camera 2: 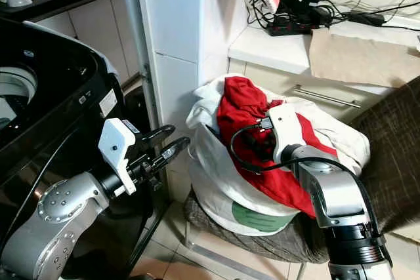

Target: Clothes washing

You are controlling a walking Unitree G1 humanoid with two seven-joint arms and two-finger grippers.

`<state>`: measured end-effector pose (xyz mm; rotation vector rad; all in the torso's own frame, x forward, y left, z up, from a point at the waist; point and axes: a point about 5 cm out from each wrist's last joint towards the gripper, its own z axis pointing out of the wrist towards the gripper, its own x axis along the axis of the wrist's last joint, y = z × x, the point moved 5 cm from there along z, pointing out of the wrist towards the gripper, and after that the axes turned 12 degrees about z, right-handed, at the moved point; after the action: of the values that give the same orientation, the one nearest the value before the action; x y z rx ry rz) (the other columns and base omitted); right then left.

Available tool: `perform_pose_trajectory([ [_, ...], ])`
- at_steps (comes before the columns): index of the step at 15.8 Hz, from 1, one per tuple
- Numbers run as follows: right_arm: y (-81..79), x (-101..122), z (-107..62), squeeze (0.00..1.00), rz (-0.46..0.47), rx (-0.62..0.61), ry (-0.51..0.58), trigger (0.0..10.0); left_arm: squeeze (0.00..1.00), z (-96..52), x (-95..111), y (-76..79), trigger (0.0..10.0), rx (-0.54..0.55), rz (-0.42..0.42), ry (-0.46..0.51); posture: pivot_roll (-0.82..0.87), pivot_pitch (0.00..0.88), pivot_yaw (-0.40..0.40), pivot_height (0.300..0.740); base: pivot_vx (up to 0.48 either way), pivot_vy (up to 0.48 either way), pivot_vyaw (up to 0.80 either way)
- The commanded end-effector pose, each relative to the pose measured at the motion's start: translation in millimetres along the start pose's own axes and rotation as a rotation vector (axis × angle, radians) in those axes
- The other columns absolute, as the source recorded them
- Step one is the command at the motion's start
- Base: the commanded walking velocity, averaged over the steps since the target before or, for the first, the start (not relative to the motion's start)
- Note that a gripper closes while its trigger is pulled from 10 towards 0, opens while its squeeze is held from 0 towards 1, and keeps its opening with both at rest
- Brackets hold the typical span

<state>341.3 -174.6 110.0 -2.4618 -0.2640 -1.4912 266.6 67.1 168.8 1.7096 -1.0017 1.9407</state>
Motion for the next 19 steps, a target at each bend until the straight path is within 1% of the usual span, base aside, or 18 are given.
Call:
perform_pose_trajectory([
  [1,3.6,1.7,-0.5,0.00,-0.015,-0.009,0.005,0.0,0.00,0.0,4.5,2.7,10.0,-0.016,-0.001,0.015,-0.02,0.011,0.005,0.740,0.000,0.000,0.00],
  [7,10.8,1.0,1.2,0.00,0.003,-0.026,0.028,0.0,0.00,3.3,4.8,4.3,10.0,-0.011,-0.010,0.024,-0.02,0.010,0.009,0.740,0.000,0.000,0.00],
  [10,16.6,0.7,1.9,0.00,0.014,-0.045,0.038,0.0,0.00,5.9,6.2,2.0,10.0,0.006,-0.010,0.034,-0.02,0.009,0.011,0.740,0.000,0.000,0.00],
  [14,16.0,11.0,0.9,0.00,0.011,-0.046,0.077,0.0,0.00,6.8,9.1,-4.3,10.0,0.047,-0.003,0.049,-0.02,0.008,0.011,0.740,0.000,0.000,0.00],
  [17,11.7,32.8,-5.4,0.00,0.008,-0.044,0.150,0.0,0.00,7.1,14.4,-24.0,10.0,0.163,0.011,0.077,-0.02,0.005,0.009,0.740,0.000,0.000,0.00],
  [18,11.7,34.1,-5.8,0.00,0.007,-0.044,0.155,0.0,0.00,7.2,14.7,-25.8,10.0,0.175,0.009,0.079,-0.02,0.005,0.009,0.740,0.000,0.000,0.00],
  [19,10.2,43.3,-8.5,0.00,0.006,-0.038,0.185,0.0,0.00,7.2,16.4,-31.5,10.0,0.204,0.006,0.089,-0.02,0.003,0.010,0.740,0.000,0.000,0.00],
])
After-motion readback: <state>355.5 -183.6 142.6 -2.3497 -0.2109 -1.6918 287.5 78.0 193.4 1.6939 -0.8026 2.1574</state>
